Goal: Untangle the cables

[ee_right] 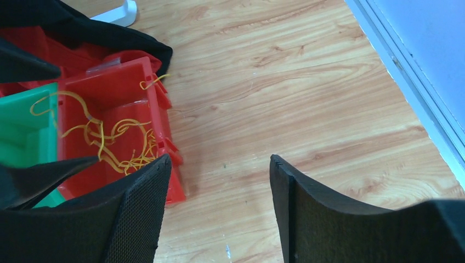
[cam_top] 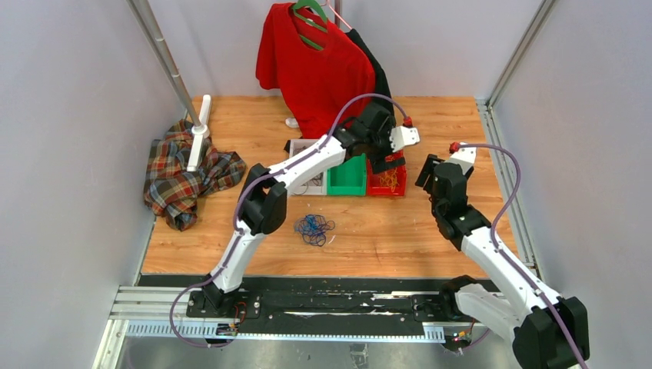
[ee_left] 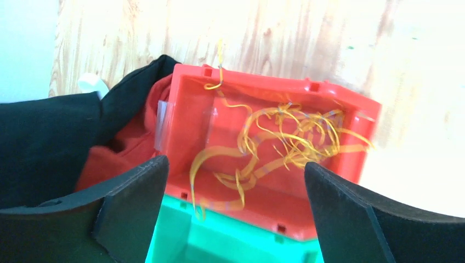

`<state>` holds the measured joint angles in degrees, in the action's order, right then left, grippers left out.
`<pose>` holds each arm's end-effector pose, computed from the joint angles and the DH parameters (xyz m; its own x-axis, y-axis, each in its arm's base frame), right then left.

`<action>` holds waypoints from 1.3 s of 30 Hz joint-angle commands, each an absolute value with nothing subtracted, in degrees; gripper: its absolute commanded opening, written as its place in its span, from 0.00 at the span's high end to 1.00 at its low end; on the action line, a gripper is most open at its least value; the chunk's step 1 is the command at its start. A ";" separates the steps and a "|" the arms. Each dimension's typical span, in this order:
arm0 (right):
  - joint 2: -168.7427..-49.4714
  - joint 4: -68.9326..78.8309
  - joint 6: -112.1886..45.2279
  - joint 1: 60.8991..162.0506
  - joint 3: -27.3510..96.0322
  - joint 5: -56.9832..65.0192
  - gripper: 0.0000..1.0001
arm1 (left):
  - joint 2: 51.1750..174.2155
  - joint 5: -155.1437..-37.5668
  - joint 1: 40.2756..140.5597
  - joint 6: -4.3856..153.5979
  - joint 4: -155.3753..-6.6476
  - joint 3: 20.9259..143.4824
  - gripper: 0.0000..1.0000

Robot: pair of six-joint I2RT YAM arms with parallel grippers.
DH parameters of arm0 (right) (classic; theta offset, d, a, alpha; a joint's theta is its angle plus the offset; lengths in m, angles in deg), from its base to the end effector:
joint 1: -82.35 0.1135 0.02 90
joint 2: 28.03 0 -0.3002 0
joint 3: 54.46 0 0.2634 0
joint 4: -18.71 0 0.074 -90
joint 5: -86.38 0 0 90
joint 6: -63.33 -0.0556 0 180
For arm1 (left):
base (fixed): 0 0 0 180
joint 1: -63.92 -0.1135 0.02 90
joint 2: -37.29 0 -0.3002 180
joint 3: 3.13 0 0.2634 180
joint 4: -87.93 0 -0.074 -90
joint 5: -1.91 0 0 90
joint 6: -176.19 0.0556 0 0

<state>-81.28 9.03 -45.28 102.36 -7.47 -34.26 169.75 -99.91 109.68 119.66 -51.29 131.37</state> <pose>0.2158 0.0484 0.2919 -0.1916 0.2224 -0.9559 0.2397 0.9551 0.1742 0.4007 -0.4278 0.2640 0.0840 0.6875 -0.7213 0.9187 0.2269 0.3232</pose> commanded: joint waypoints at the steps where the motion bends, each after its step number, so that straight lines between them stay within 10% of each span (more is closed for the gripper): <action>1: -83.13 7.36 -45.87 101.25 -3.61 -31.91 0.34 | 161.79 -105.53 109.28 120.37 -38.89 135.01 0.02; 9: -87.91 6.47 -46.42 101.34 1.38 -24.78 0.37 | 151.83 -101.01 107.36 122.67 -26.23 132.44 0.02; 18: -98.99 6.94 -46.94 104.56 7.31 -19.79 0.46 | 128.27 -108.61 99.56 118.62 -25.98 99.63 0.00; 24: -100.22 6.44 -47.71 115.67 6.24 -23.41 0.45 | 118.87 -110.06 98.28 117.63 -36.89 77.14 0.12; 39: -87.52 8.77 -51.81 126.73 -7.75 -28.48 0.56 | 125.48 -110.87 92.51 112.97 -46.24 65.68 0.38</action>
